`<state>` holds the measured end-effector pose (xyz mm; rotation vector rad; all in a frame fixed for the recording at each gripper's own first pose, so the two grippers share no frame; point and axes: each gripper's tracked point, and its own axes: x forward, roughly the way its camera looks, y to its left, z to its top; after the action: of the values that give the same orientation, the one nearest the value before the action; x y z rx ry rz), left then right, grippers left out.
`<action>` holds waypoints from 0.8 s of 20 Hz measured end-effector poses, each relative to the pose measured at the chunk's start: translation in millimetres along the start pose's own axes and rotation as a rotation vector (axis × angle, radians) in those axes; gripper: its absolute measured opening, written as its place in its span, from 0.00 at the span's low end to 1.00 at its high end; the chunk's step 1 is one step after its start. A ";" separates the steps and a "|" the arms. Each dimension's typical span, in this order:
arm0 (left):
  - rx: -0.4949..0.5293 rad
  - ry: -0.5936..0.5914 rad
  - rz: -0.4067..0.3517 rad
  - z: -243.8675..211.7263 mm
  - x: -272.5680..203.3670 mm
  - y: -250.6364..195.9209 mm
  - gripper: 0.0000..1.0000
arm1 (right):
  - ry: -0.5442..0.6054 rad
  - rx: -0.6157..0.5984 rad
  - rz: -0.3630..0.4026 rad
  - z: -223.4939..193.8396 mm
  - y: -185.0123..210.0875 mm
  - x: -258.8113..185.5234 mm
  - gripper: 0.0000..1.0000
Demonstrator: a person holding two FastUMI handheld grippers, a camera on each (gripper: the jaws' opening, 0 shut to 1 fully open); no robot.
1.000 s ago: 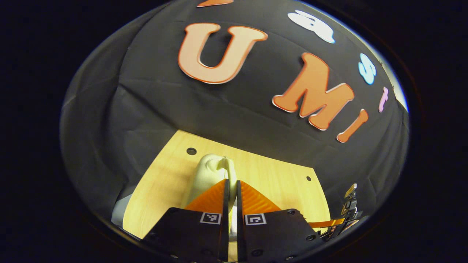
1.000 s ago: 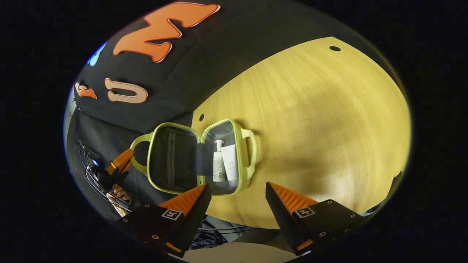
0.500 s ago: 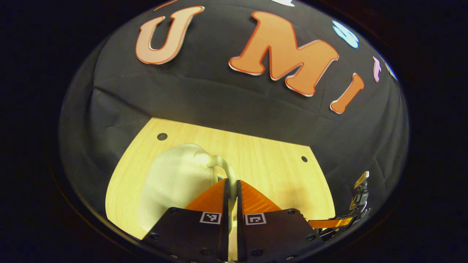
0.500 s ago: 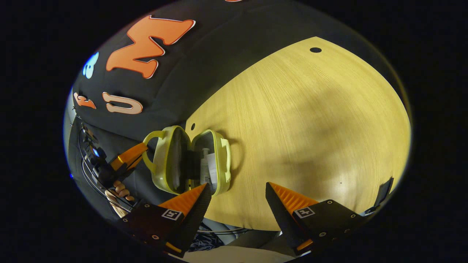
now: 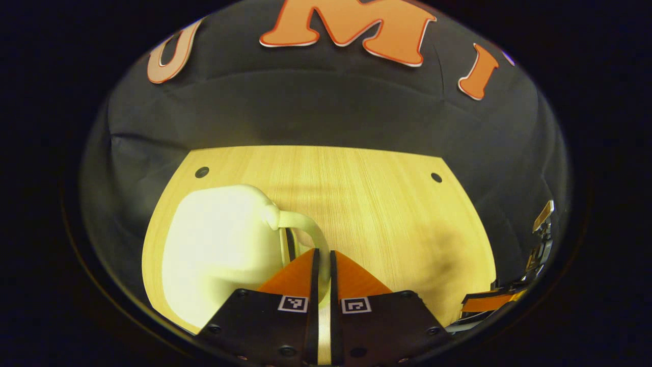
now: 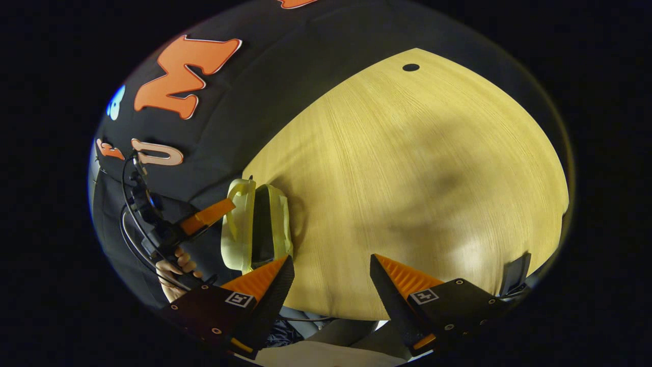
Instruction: First open the suitcase, pack the skin care products into it, and then close the suitcase.
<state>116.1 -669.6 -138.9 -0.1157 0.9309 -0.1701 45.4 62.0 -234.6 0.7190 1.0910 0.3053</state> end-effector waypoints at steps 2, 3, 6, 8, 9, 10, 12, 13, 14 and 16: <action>0.009 0.041 0.002 -11.5 14.5 -5.8 0.12 | 0.002 0.003 -0.005 2.4 -0.8 0.1 0.96; 0.007 0.054 -0.009 -14.7 17.3 -10.6 0.15 | 0.001 0.002 -0.008 3.3 -2.6 0.7 0.96; 0.022 0.047 -0.007 -9.0 10.5 -15.8 0.49 | -0.001 -0.003 -0.017 5.8 -9.3 2.2 0.96; 0.027 0.029 0.013 -10.8 12.8 -26.7 0.97 | -0.008 -0.016 -0.032 6.4 -14.5 1.5 0.96; 0.019 0.019 0.014 -9.3 5.9 -24.4 0.97 | -0.015 -0.032 -0.048 6.6 -17.1 2.4 0.95; 0.005 0.015 0.017 -7.4 3.1 -13.6 0.97 | -0.021 -0.050 -0.066 7.7 -20.2 3.7 0.96; -0.016 -0.006 0.025 -6.9 -2.7 -4.3 0.97 | -0.039 -0.086 -0.095 10.6 -20.2 4.0 0.95; -0.011 -0.028 0.035 -3.7 -8.5 -0.6 0.98 | -0.054 -0.101 -0.107 14.2 -18.0 3.3 0.95; 0.000 -0.050 0.050 -0.3 -19.1 1.8 0.98 | -0.071 -0.118 -0.116 18.7 -14.7 2.3 0.96; 0.034 -0.100 0.075 10.9 -43.3 19.6 0.97 | -0.120 -0.158 -0.137 30.8 -4.5 -2.2 0.96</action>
<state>101.4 -641.7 -101.7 -0.0574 0.8310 -0.1100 71.2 45.8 -227.9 0.5123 0.9850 0.2255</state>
